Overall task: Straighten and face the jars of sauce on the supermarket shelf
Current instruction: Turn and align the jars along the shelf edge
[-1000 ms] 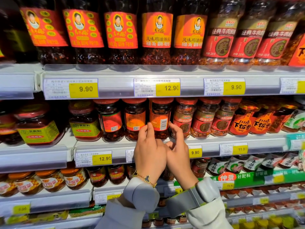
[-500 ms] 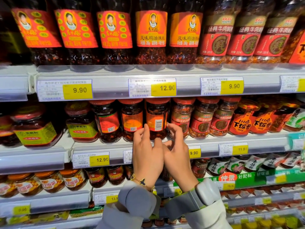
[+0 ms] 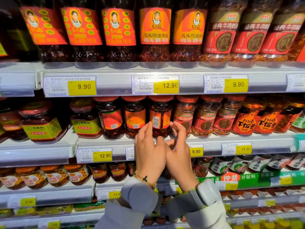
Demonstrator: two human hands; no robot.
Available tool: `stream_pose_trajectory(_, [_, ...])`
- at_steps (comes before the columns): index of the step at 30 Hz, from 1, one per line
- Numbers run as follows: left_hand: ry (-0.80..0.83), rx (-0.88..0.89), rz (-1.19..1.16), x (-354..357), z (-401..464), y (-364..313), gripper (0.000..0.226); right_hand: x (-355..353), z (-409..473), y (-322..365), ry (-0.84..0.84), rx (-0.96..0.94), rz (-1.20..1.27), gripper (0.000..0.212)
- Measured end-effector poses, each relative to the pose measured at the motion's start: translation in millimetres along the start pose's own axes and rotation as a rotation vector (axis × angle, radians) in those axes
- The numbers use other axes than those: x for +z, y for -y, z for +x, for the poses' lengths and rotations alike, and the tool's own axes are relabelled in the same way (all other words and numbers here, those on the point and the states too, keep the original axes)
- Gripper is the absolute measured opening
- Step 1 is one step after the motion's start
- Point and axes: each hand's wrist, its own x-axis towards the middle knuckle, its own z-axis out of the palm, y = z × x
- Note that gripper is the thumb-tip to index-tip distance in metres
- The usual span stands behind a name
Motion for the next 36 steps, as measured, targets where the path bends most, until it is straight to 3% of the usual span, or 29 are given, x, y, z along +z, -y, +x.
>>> stream_pose_trajectory(4, [-0.06, -0.027, -0.06, 1.8, -2.1, 1.3, 0.051, 0.0, 6.5, 3.2, 0.091, 0.063, -0.022, 0.069])
stream_pose_trajectory(12, [-0.046, -0.056, -0.049, 0.7, 4.9, 3.0, 0.051, -0.8, -3.1, 6.1, -0.027, -0.002, -0.013, 0.057])
stream_pose_trajectory(16, [-0.123, -0.006, -0.083, 3.1, -2.9, 2.1, 0.048, -1.5, 6.6, 6.9, 0.062, 0.043, -0.029, 0.066])
stream_pose_trajectory(18, [-0.108, -0.031, -0.089, 3.2, -1.0, 2.3, 0.05, -0.2, 9.1, 6.6, 0.111, 0.068, -0.015, 0.068])
stream_pose_trajectory(25, [-0.023, -0.07, -0.059, 1.4, 8.1, 4.3, 0.052, 1.1, -0.3, 1.0, 0.003, 0.02, 0.0, 0.058])
stream_pose_trajectory(32, [-0.084, -0.007, -0.064, 2.6, 3.4, 3.7, 0.049, 2.6, 12.5, 4.3, 0.112, 0.062, -0.049, 0.071])
stream_pose_trajectory(36, [-0.087, -0.039, -0.091, 0.7, 7.3, 4.7, 0.048, 5.4, 11.1, 3.9, 0.049, 0.093, -0.032, 0.064])
